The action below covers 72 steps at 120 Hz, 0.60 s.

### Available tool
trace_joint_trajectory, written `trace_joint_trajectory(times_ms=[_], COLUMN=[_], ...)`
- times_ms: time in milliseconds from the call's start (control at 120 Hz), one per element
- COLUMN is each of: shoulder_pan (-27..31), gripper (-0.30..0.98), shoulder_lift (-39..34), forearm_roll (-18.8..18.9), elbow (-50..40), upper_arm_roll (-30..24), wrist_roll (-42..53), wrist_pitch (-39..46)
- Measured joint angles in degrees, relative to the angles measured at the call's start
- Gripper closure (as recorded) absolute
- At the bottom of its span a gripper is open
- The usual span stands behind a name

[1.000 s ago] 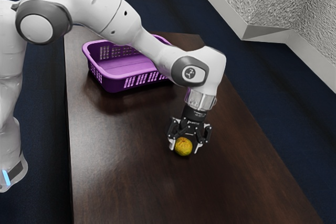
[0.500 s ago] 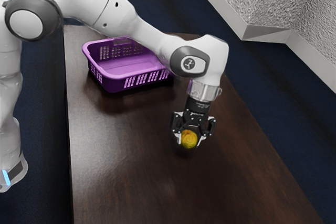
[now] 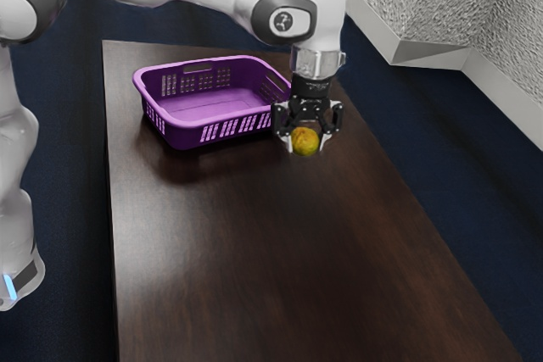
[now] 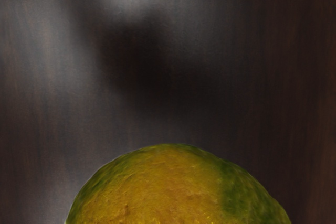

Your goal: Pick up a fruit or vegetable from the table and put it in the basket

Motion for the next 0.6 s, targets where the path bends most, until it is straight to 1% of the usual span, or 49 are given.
trace_joint_trajectory(times_ms=[117, 225, 350, 467, 600], shoulder_pan=[3.6, 4.9, 8.3, 13.0, 18.0], gripper=[0.34, 0.34, 0.34, 0.34, 0.34], shoulder_lift=[-1.2, -1.4, -1.4, -0.7, 3.6], forearm_roll=[0.2, 0.7, 1.4, 1.7, 1.6], elbow=[0.0, 0.0, 0.0, 0.4, 4.6], upper_arm_roll=[5.8, 9.8, 10.7, 10.9, 10.9], wrist_roll=[0.1, 0.3, 0.5, 0.6, 0.7], wrist_pitch=[-2.3, -4.1, -5.4, -6.1, -6.6])
